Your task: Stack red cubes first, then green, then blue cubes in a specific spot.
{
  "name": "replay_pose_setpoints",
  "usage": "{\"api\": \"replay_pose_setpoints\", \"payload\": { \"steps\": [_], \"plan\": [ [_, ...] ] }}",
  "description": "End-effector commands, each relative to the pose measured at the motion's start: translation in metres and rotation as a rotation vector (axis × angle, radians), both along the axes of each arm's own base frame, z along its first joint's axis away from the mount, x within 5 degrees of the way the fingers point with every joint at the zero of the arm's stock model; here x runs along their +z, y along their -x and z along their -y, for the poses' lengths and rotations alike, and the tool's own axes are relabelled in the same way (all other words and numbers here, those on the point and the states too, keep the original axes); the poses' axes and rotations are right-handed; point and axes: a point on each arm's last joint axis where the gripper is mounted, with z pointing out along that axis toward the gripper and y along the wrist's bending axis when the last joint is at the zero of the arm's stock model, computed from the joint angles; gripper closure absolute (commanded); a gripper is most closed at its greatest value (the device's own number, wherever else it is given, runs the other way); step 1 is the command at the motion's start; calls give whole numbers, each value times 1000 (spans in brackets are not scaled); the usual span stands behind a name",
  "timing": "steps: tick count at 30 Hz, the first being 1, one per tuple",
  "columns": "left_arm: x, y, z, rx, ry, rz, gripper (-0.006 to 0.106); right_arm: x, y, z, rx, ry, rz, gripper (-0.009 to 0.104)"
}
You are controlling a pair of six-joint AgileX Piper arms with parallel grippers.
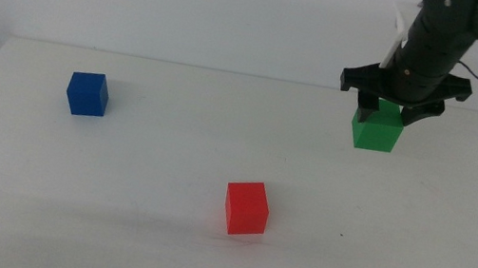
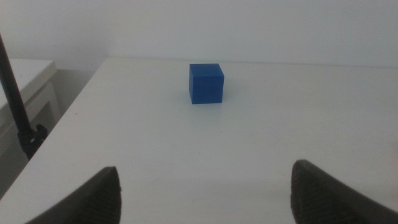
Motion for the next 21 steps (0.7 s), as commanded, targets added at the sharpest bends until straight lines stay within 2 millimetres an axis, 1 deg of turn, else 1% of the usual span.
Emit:
{"api": "replay_pose_setpoints", "payload": {
  "steps": [1,4,8,12,15,21],
  "plan": [
    [9,1,0,1,16,99,7,45,28,-5,40,-36,153,96],
    [9,1,0,1,16,99,7,57,52,-25,90,-55,159,96],
    [9,1,0,1,16,99,7,56,71,-54,151,-64,136,96],
    [9,1,0,1,16,99,7,50,83,-76,184,-68,107,96],
    [9,1,0,1,16,99,7,45,88,-88,200,-73,95,96],
    [9,1,0,1,16,99,7,30,94,-112,248,-74,85,96]
  ]
}}
